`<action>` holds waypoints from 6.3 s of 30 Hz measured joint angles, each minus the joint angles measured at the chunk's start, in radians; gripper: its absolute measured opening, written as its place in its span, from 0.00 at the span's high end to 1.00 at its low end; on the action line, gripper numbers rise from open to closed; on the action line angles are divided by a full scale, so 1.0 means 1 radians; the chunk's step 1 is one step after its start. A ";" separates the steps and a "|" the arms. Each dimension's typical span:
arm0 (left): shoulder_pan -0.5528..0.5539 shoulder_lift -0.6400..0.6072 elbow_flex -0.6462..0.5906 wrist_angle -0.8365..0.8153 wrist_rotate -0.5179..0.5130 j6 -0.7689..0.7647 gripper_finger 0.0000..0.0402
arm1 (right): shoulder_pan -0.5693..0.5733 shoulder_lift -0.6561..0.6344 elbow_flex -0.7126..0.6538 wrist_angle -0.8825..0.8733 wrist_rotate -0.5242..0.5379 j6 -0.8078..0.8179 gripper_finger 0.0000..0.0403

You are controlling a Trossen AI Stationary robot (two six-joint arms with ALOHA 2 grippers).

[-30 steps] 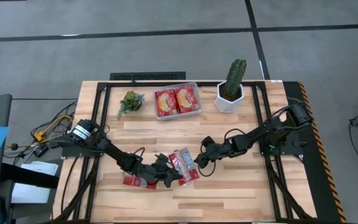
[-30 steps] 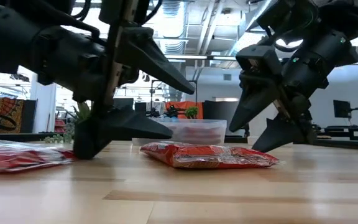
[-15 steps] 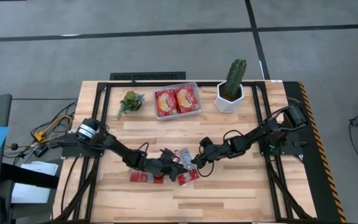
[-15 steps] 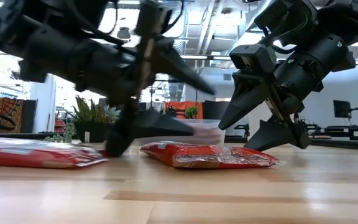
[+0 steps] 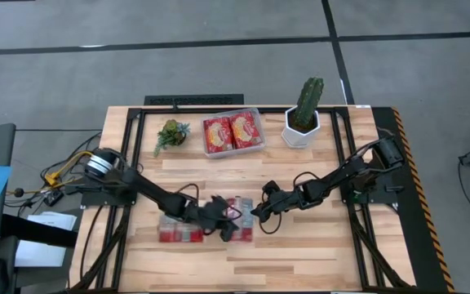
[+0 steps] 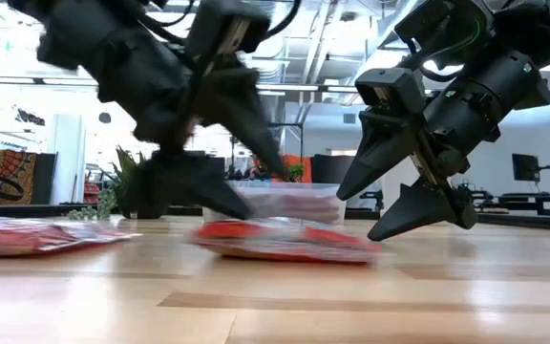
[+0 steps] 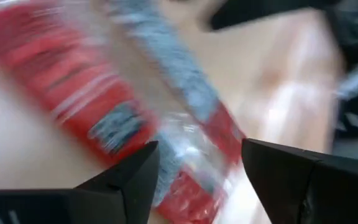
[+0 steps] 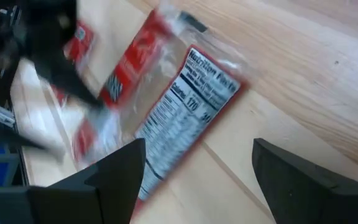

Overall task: Sort popcorn bags into baskets
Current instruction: Put the red popcorn bag into the transparent bin

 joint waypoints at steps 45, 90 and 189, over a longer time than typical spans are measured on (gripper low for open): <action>0.072 0.082 -0.005 0.104 0.022 -0.221 0.51 | 0.026 -0.001 0.004 -0.021 0.041 0.134 0.21; 0.119 0.086 0.037 0.079 0.083 -0.144 0.52 | -0.061 0.116 0.163 -0.160 0.034 0.113 0.55; 0.665 -0.693 0.062 -0.724 0.408 0.515 0.51 | -0.790 0.111 0.890 -0.970 -0.048 -0.809 0.38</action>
